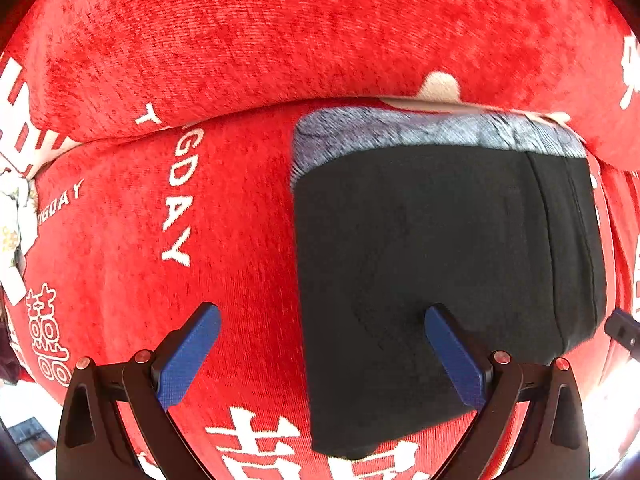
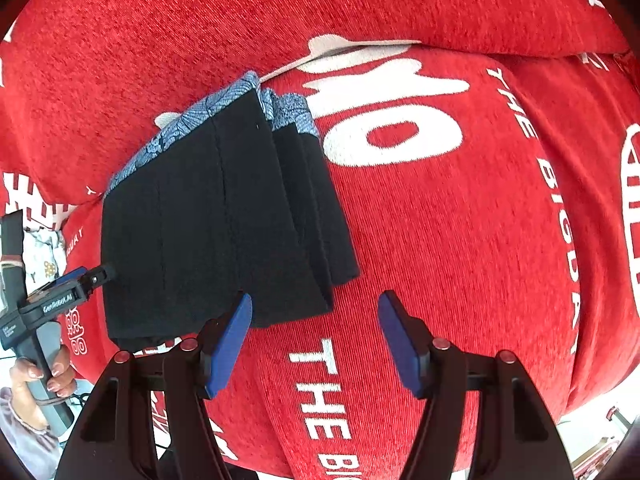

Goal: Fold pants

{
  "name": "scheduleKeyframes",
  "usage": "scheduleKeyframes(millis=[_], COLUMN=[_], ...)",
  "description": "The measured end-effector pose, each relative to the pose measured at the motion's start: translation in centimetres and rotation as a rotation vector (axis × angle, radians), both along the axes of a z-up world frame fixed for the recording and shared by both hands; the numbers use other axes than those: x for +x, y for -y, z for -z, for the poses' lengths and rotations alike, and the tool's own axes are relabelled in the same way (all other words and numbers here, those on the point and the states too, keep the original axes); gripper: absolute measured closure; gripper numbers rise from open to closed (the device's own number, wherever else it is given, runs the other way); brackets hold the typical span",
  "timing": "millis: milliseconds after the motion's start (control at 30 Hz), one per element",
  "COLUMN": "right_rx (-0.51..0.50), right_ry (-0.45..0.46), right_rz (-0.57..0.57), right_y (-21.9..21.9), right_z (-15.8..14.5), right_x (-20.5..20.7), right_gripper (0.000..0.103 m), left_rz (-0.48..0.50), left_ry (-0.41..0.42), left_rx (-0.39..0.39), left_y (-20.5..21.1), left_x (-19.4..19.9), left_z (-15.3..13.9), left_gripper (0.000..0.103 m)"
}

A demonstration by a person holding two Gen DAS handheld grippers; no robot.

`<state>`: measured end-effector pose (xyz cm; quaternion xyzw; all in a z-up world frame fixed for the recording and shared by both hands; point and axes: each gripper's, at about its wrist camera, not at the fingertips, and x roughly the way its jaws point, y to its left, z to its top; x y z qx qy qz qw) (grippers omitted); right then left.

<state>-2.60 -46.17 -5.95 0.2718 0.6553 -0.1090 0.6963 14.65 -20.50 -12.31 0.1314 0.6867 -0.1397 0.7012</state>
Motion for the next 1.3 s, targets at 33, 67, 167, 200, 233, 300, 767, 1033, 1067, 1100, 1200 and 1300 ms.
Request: scheduleKeyframes(millis=[33,67,167,200,233,300,767,1033,1067,1100,1200,1300], right_rx=[0.0,-0.001,-0.005,-0.007,-0.013,-0.016,-0.001,0.042,0.046,0.059,0.119,0.207], right_ry=[0.001,0.0,0.002,0.004,0.007,0.01,0.024,0.016,0.014,0.011,0.006,0.003], right_rz=[-0.002,-0.008,-0.024,-0.029,-0.036,-0.043,-0.133,-0.17,-0.171,-0.174,-0.18,-0.189], right_y=[0.0,0.0,0.2,0.3,0.5,0.9,1.8,2.2,2.2,2.4,2.6,3.0], right_z=[0.0,0.1,0.2,0.2,0.2,0.2,1.0,1.9,1.9,2.2,2.8,3.7], right_x=[0.1,0.4,1.1,1.3,1.8,2.6,8.0,8.7,8.6,8.6,8.2,7.8], right_gripper=[0.033,0.033,0.033,0.033,0.033,0.033,0.033,0.023,0.023,0.023,0.023,0.023], left_rz=[-0.012,-0.032,-0.059,-0.061,-0.057,-0.045,-0.039,-0.034,-0.032,-0.03,-0.055,-0.07], left_ry=[-0.003,-0.012,-0.033,-0.033,-0.03,-0.018,-0.022,-0.017,-0.02,-0.025,-0.112,-0.194], left_rx=[-0.006,-0.016,-0.03,-0.033,-0.035,-0.04,-0.033,-0.032,-0.034,-0.038,-0.195,-0.338], left_y=[-0.1,-0.2,-0.4,-0.4,-0.3,-0.1,1.3,2.1,2.3,2.4,1.6,0.2], left_x=[0.2,0.7,1.7,2.0,2.2,2.7,4.8,4.6,4.7,4.7,4.6,4.7], left_z=[0.1,0.4,1.2,1.3,1.5,1.8,1.5,0.0,0.0,0.1,0.3,0.5], left_gripper=[0.001,0.001,0.001,0.001,0.001,0.001,0.0,0.0,0.0,0.0,0.0,0.0])
